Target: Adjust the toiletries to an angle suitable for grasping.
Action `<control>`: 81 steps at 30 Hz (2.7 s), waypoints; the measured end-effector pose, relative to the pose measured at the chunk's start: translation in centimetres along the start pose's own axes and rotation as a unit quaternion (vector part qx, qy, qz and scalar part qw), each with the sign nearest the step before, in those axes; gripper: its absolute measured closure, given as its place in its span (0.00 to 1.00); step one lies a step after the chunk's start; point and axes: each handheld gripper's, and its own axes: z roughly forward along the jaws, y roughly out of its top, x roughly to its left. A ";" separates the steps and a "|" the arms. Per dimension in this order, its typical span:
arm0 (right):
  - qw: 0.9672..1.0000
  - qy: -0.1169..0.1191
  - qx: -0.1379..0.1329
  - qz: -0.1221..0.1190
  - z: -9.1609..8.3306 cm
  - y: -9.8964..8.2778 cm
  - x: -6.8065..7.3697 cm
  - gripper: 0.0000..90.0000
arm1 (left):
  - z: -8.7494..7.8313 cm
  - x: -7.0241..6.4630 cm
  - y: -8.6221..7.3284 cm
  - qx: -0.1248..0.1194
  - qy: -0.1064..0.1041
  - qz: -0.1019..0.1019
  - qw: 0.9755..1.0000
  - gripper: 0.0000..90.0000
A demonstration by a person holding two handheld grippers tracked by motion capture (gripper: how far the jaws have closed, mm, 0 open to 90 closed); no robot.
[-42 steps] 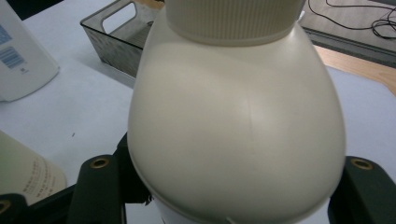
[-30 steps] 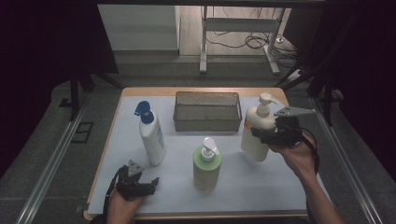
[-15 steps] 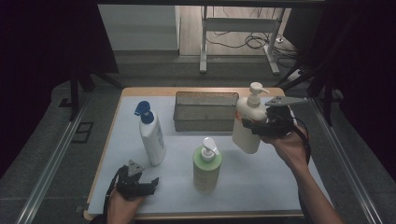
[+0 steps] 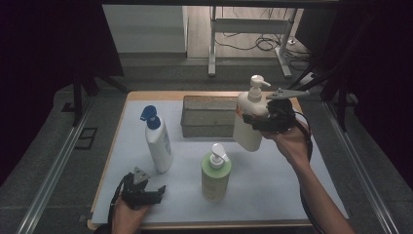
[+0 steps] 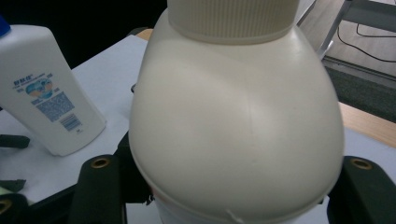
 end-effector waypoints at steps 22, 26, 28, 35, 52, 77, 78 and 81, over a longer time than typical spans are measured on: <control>1.000 -0.009 -0.004 0.003 3.4 2.8 0.8 0.41 | 0.0 0.0 0.0 0.001 0.000 0.000 1.000 0.14; 1.000 -0.011 -0.007 0.005 4.1 3.3 1.0 0.41 | 0.0 0.0 0.0 0.000 0.001 0.000 1.000 0.14; 1.000 -0.011 -0.006 0.005 4.5 3.5 1.0 0.41 | 0.0 0.0 0.0 0.000 0.001 0.000 1.000 0.14; 1.000 -0.010 -0.008 0.007 6.0 4.1 1.2 0.41 | 0.0 0.0 0.0 0.001 0.000 0.000 1.000 0.14; 1.000 -0.015 -0.017 0.009 9.6 5.6 1.7 0.42 | 0.0 0.0 0.0 0.001 0.000 0.000 1.000 0.14; 0.999 -0.024 -0.023 0.013 14.4 6.9 2.1 0.42 | 0.0 0.0 0.0 0.001 -0.001 0.000 1.000 0.14; 0.999 -0.024 -0.023 0.013 14.6 6.8 2.1 0.42 | 0.0 0.0 0.0 0.001 0.000 0.000 1.000 0.14; 0.999 -0.025 -0.021 0.016 15.1 6.7 2.0 0.42 | 0.0 0.0 0.0 0.001 0.000 -0.002 1.000 0.14</control>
